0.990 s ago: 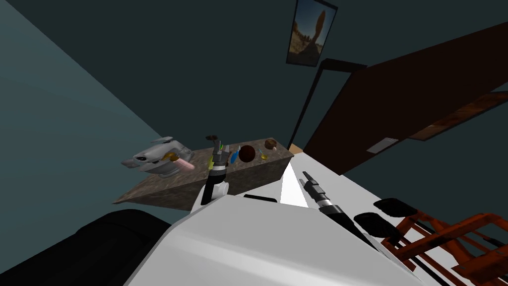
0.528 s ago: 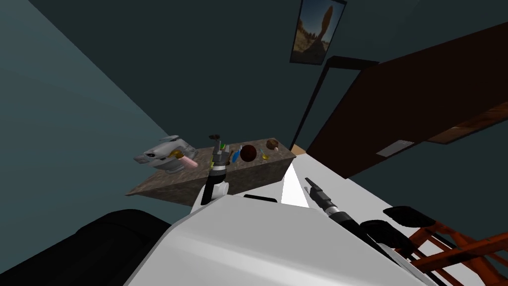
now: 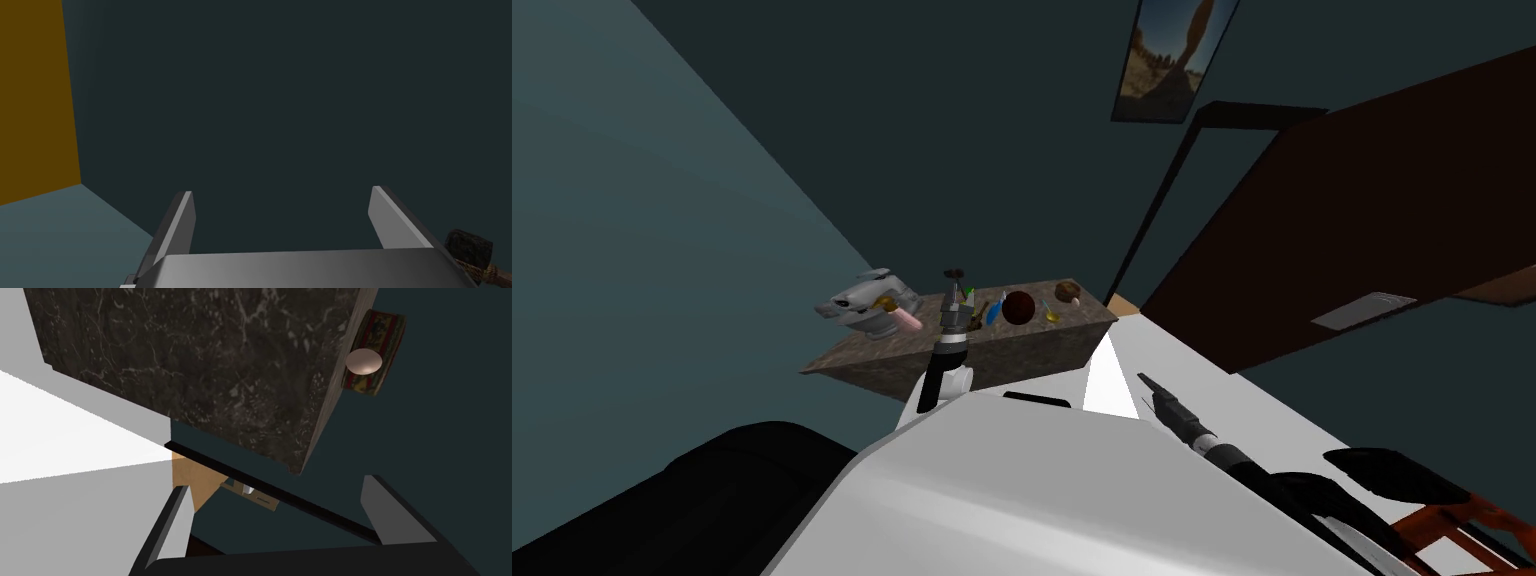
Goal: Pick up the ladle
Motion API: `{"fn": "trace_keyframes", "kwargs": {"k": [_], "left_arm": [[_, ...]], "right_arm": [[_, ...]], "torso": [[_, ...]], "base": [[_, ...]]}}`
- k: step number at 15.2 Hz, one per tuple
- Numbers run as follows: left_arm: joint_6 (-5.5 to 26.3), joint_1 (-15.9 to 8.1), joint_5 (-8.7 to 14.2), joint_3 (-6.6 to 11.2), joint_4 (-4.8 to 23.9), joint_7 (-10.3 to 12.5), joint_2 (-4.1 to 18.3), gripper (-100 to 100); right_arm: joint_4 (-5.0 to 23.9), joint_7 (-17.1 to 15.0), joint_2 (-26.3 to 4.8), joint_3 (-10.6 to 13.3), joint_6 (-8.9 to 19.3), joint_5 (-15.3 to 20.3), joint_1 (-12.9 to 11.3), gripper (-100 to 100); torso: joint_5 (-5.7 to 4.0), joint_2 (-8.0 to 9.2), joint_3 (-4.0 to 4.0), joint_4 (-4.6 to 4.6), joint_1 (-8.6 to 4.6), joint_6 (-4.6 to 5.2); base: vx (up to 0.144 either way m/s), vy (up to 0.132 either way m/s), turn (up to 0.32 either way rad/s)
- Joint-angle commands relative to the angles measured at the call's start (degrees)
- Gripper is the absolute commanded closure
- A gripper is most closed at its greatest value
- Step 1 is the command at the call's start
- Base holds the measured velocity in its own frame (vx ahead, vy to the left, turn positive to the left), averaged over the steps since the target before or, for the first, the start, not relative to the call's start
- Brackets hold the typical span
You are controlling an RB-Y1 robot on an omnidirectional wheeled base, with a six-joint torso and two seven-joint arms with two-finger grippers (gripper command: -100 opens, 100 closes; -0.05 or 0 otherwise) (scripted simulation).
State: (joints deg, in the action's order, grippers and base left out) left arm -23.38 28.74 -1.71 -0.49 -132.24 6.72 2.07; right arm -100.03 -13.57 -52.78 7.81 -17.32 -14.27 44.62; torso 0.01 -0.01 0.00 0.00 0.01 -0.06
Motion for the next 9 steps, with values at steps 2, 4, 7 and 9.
{"fn": "trace_keyframes", "kwargs": {"k": [2,4,7,9], "left_arm": [[0.00,0.00,0.00,0.00,0.00,0.00,0.00,0],[0.00,0.00,0.00,0.00,0.00,0.00,0.00,0],[0.00,0.00,0.00,0.00,0.00,0.00,0.00,0],[0.00,0.01,0.00,0.00,0.00,0.00,0.00,0]], "right_arm": [[1.98,-0.42,-3.67,0.73,0.36,-0.49,0.35,-100],[4.18,-0.90,-6.62,1.64,0.96,-1.19,0.98,-100],[6.35,-1.36,-10.87,2.61,1.53,-1.85,1.55,-100],[8.47,-1.81,-13.23,3.62,2.05,-2.48,2.06,-100]], "torso": [[0.00,0.00,0.00,0.00,0.01,0.02],[0.00,-0.01,0.00,0.00,0.02,0.01],[0.02,-0.01,-0.01,0.00,0.05,0.01],[0.02,-0.02,-0.01,0.00,0.07,0.04]], "base": [[-0.004,0.009,0.135],[-0.005,0.021,0.214],[-0.004,0.022,0.176],[0.000,0.025,0.190]]}}
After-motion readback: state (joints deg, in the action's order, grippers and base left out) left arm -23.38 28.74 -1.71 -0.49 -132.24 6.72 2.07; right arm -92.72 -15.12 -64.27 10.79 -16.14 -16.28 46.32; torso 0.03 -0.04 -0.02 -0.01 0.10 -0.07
